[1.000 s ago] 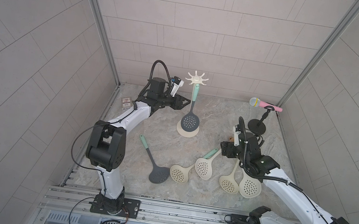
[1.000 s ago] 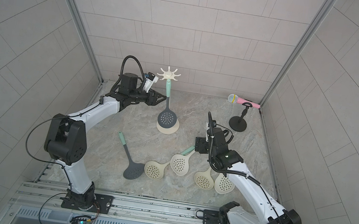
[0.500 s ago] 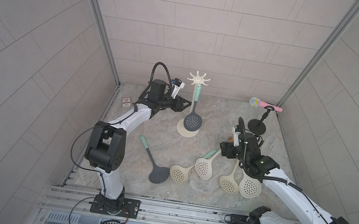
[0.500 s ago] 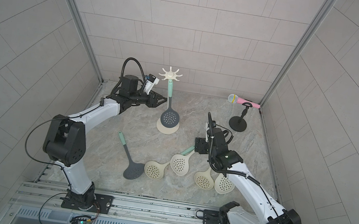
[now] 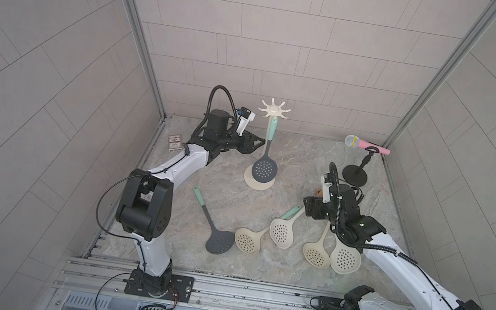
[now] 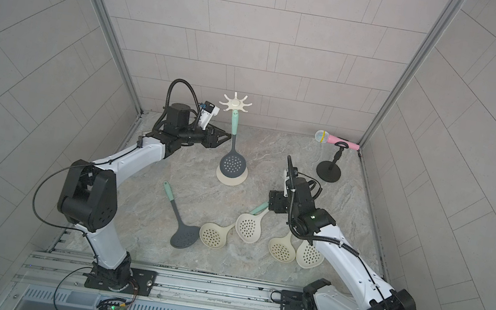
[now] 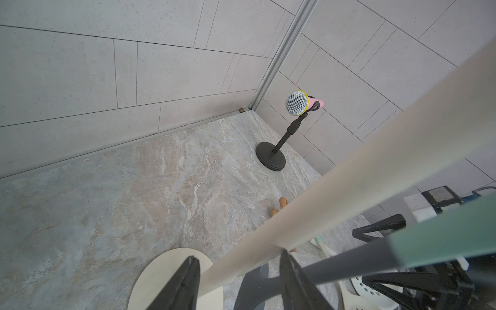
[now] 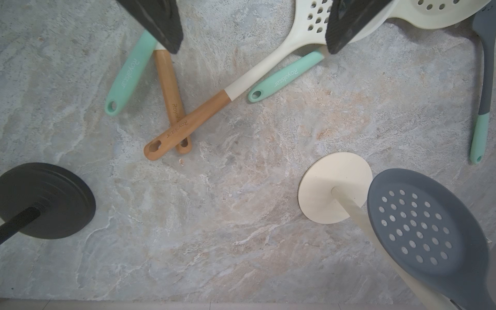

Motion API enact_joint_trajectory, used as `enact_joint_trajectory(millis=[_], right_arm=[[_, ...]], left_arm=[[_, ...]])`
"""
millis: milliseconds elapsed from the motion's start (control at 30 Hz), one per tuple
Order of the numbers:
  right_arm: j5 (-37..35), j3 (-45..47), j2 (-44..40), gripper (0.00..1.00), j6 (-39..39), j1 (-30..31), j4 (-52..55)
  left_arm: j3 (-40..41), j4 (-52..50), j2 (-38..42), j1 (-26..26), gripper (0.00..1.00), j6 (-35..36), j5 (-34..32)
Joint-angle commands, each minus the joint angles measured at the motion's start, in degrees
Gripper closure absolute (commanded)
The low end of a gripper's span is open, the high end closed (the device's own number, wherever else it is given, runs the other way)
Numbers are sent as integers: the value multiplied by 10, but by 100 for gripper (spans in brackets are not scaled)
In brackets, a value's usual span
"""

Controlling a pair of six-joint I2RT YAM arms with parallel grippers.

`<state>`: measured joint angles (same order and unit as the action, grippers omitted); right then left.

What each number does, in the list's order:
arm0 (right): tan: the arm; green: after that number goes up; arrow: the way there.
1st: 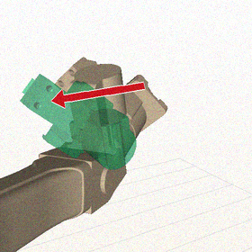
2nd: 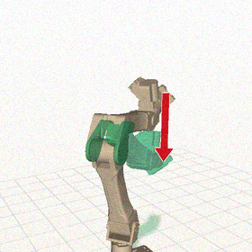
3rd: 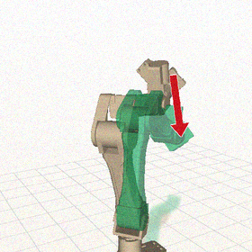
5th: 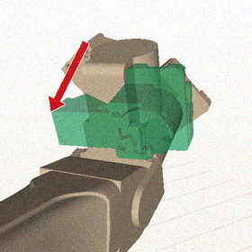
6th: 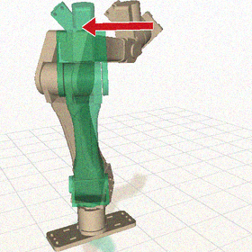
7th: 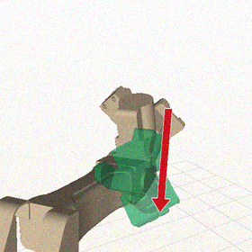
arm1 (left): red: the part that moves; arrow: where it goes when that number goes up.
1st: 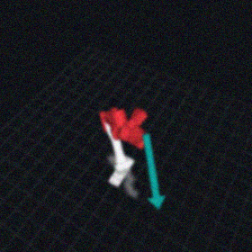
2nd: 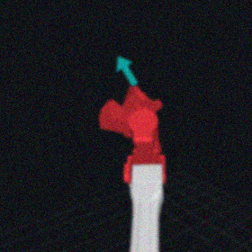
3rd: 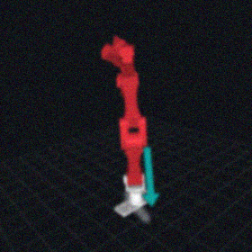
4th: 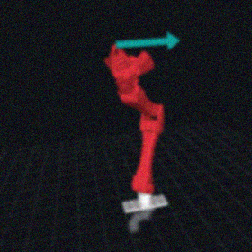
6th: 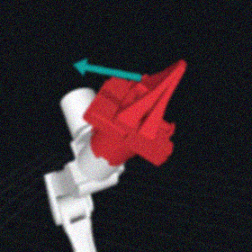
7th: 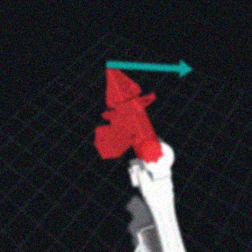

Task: Hang the skimmer on the kitchen utensil rack
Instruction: Adjust the rack at the center of the board.

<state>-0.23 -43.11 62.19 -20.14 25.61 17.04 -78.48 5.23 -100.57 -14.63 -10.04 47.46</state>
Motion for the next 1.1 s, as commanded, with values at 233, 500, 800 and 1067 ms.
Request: enact_joint_trajectory(millis=[233,500,800,1067], right_arm=[[1,9,-14,14,6,3,-5],[-1,10,-18,14,4,3,-5],[-12,10,-36,14,9,3,5],[-11,10,-23,14,6,3,-4]], left_arm=[[45,67,36,-8,47,-7,9],[6,65,9,-18,47,-3,8],[-29,79,-31,-31,48,6,2],[-33,96,-47,-37,98,13,-17]])
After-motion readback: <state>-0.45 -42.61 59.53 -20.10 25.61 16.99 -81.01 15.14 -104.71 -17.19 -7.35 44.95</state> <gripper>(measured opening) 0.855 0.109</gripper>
